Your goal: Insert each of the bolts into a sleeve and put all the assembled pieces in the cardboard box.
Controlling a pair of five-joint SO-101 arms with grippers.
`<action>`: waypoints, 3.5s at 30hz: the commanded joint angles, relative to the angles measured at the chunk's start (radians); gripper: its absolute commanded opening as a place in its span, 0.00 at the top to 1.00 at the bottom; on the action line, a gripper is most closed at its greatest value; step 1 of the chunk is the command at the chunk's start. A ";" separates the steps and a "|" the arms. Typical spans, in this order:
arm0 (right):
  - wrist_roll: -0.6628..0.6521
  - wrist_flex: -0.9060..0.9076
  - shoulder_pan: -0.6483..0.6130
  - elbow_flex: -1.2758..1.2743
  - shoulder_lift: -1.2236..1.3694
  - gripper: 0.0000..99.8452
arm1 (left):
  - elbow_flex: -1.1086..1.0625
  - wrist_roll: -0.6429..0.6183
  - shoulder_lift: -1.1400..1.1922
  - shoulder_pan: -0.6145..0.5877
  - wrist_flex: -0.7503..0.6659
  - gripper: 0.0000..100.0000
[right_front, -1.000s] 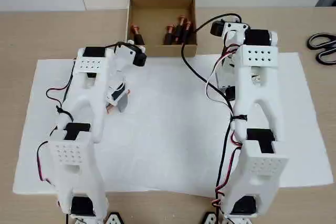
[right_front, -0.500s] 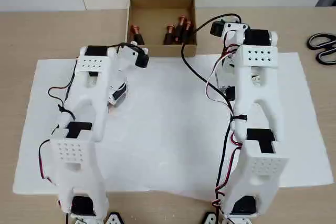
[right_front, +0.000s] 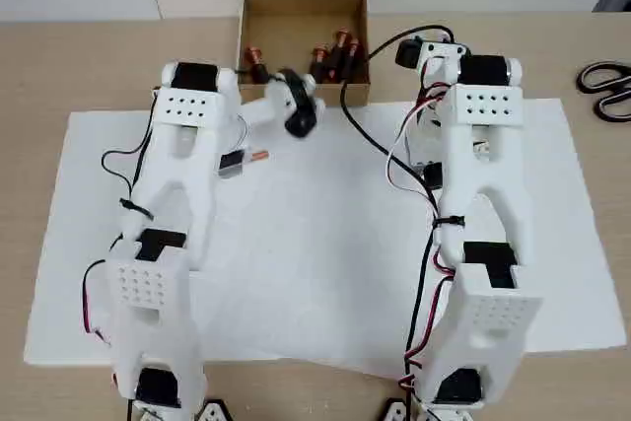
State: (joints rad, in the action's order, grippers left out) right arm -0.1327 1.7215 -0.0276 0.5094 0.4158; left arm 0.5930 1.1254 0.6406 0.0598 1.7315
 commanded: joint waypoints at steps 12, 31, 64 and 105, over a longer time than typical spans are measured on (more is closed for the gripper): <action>-0.003 0.018 0.002 0.000 -0.074 1.00 | -0.041 0.470 -0.011 0.052 0.018 1.00; -0.003 0.018 0.002 0.000 -0.073 1.00 | 0.183 0.176 0.054 0.051 0.003 0.92; -0.003 0.018 0.001 0.000 -0.079 1.00 | 0.300 -1.878 -0.552 0.009 0.023 0.92; 0.017 0.018 -0.047 -0.002 -0.073 1.00 | -1.075 -2.337 -0.738 0.035 -0.717 0.92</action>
State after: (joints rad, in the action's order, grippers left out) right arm -0.1281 1.7231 -0.0706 0.5094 0.4158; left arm -0.4749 -1.1930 -0.0621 0.0921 1.0319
